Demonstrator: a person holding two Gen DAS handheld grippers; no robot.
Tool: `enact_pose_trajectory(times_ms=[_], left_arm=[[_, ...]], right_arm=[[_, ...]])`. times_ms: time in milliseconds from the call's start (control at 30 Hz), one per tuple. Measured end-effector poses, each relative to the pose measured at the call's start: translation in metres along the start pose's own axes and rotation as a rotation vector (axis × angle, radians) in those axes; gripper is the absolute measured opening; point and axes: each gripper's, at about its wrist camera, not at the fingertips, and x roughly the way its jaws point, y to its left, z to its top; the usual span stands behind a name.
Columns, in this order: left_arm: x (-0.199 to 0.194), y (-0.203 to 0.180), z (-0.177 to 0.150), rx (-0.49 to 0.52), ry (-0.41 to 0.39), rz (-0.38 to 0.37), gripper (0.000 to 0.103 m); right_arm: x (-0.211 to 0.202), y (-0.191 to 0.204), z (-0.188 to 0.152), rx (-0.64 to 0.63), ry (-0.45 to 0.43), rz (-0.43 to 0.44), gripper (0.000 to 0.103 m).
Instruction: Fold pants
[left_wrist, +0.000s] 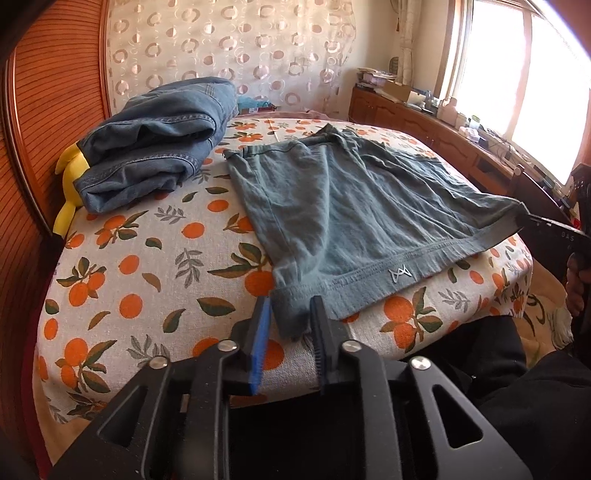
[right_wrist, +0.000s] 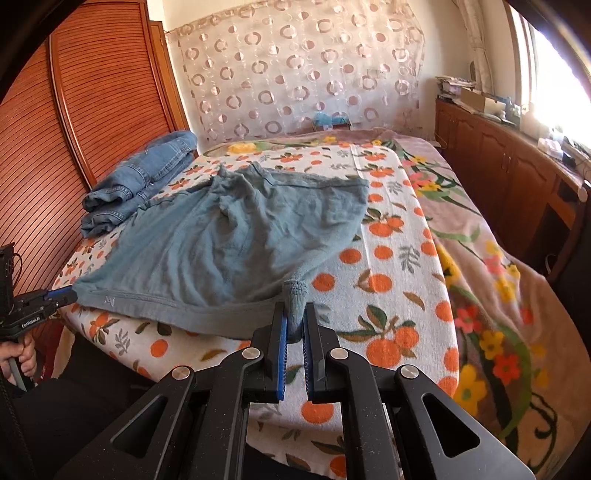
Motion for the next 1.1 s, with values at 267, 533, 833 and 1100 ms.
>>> enact_pose_trajectory(times_ms=[267,533,833,1100], left_arm=[[-0.006,0.012,0.009,-0.025,-0.056,0.008,0.063],[-0.003,0.028,0.025,-0.063,-0.121,0.042,0.076],[-0.009,0.056,0.030,-0.096,-0.148,0.121,0.076],[-0.012,0.081,0.022,-0.144,-0.146,0.155,0.076]], right_arm=[[0.004,0.031,0.020,-0.080,-0.042,0.050,0.007],[0.034,0.088,0.045,-0.209,-0.051,0.160,0.007],[0.069,0.152,0.066,-0.332,-0.030,0.290,0.007],[0.104,0.183,0.074,-0.376,0.027,0.404,0.007]])
